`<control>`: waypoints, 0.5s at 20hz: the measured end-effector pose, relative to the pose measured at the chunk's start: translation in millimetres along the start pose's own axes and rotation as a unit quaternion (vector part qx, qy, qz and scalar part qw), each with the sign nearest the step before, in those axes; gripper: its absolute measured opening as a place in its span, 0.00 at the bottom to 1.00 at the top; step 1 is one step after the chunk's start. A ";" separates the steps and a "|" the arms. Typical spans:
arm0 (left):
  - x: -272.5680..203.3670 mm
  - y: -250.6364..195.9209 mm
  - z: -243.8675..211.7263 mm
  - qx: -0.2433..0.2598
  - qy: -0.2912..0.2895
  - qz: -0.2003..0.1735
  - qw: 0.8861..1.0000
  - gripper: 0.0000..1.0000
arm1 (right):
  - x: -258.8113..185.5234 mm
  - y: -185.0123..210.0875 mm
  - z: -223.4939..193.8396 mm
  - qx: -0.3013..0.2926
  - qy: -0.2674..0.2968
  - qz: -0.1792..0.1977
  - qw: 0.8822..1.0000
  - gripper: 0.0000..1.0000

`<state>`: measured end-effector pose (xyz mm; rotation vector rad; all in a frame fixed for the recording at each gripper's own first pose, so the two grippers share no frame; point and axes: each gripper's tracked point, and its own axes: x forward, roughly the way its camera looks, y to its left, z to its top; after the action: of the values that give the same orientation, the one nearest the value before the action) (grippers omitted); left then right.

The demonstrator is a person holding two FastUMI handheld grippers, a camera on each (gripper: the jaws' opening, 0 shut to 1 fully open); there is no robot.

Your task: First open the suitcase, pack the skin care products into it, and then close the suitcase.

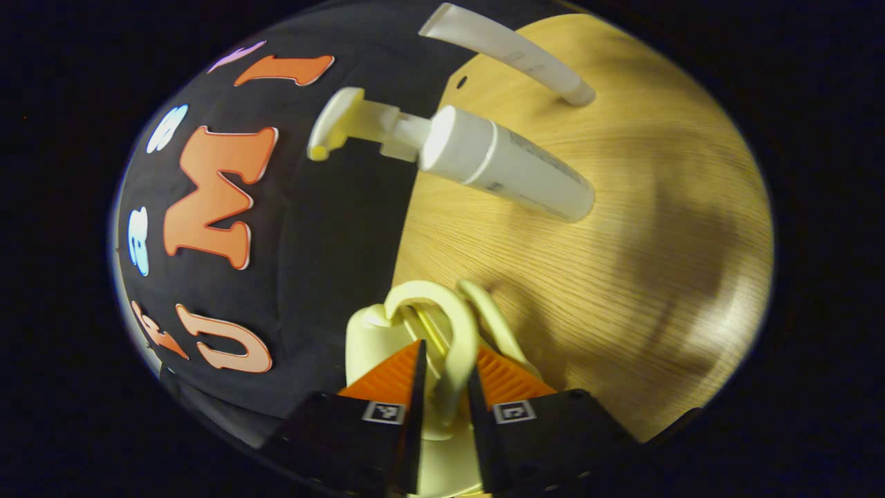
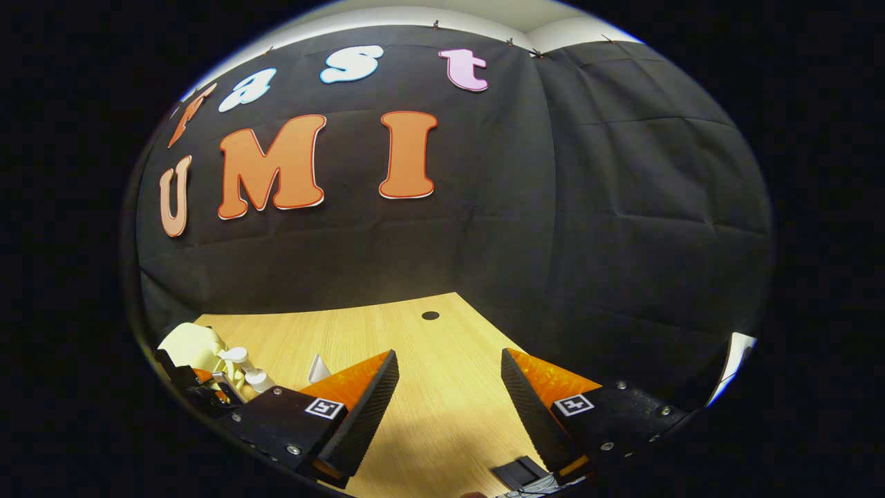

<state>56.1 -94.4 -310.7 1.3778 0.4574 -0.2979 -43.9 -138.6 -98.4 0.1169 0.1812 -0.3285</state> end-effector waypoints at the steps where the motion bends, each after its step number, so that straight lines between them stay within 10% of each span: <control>1: -0.1 2.5 6.3 0.026 -0.004 0.003 1.000 0.26 | 0.5 3.9 0.4 0.002 0.001 0.004 1.000 0.95; 4: -7.3 13.9 7.4 -0.006 -0.006 0.001 1.000 0.02 | 6.0 15.4 4.5 -0.002 -0.008 0.012 1.000 0.95; 10: -21.9 37.8 12.4 -0.201 -0.031 -0.080 0.976 0.02 | 10.3 58.2 24.8 -0.001 -0.016 0.037 0.999 0.95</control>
<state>56.0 -101.3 -265.8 0.9353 0.5454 -0.3576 -11.1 -90.7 -71.3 0.1152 0.1449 -0.2570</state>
